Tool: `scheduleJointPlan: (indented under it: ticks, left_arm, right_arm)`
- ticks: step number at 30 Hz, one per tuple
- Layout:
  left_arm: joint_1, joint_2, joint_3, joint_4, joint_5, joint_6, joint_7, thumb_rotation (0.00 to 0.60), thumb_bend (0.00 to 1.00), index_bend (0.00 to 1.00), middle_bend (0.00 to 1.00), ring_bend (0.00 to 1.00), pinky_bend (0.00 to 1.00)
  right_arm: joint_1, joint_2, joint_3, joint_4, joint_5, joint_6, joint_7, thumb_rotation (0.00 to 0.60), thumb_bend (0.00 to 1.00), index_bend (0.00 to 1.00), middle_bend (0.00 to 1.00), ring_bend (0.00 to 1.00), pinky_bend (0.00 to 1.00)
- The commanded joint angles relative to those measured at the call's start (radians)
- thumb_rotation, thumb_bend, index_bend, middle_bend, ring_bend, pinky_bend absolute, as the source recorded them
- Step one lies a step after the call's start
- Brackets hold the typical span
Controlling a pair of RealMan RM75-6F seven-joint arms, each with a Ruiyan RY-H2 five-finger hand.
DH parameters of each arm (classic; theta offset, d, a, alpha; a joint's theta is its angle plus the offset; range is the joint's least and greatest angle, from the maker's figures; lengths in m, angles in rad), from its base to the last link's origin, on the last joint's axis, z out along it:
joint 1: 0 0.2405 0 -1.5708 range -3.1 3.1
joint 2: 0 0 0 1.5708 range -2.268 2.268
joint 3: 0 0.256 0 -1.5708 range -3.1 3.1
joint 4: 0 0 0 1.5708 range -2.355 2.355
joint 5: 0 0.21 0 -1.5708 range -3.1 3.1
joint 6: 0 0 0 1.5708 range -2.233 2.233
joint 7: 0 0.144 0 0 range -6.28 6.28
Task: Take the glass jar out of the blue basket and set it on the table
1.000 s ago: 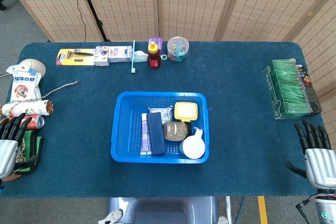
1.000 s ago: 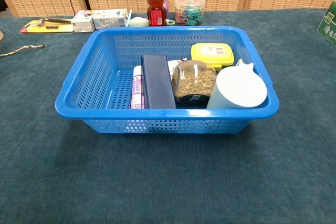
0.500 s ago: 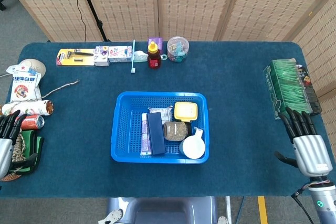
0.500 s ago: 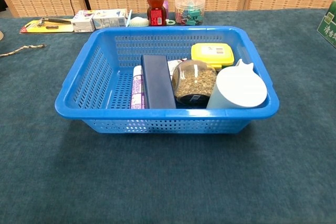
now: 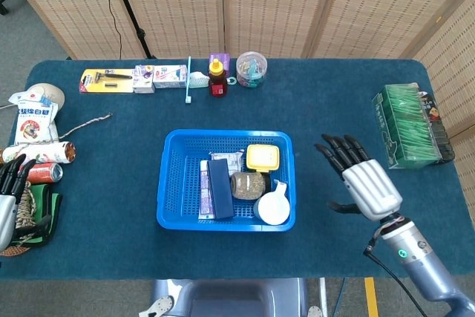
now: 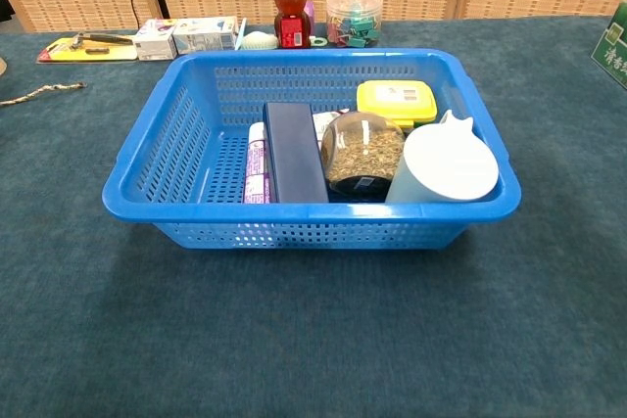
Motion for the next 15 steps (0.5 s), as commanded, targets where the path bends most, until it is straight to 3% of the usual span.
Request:
scheduleJointPlan:
  ticks: [1,10,15]
  left_arm:
    - [-0.008,0.000,-0.005,0.001,-0.014,-0.017,0.006,0.600,0.02,0.00,0.00,0.00,0.00]
    - [-0.004,0.011,-0.009,-0.018,-0.016,-0.006,0.022,0.600,0.02,0.00,0.00,0.00,0.00]
    - [0.013,0.013,-0.001,-0.034,0.007,0.026,0.018,0.600,0.02,0.00,0.00,0.00,0.00]
  right_arm:
    - [0.081,-0.019,0.037,-0.063,0.091,-0.085,-0.074,0.600,0.00,0.00,0.00,0.00,0.00]
    - [0.285,-0.145,0.083,-0.061,0.398,-0.215,-0.270,0.600,0.00,0.00,0.00,0.00,0.00]
    - [0.402,-0.215,0.070,-0.066,0.596,-0.204,-0.438,0.600,0.00,0.00,0.00,0.00,0.00]
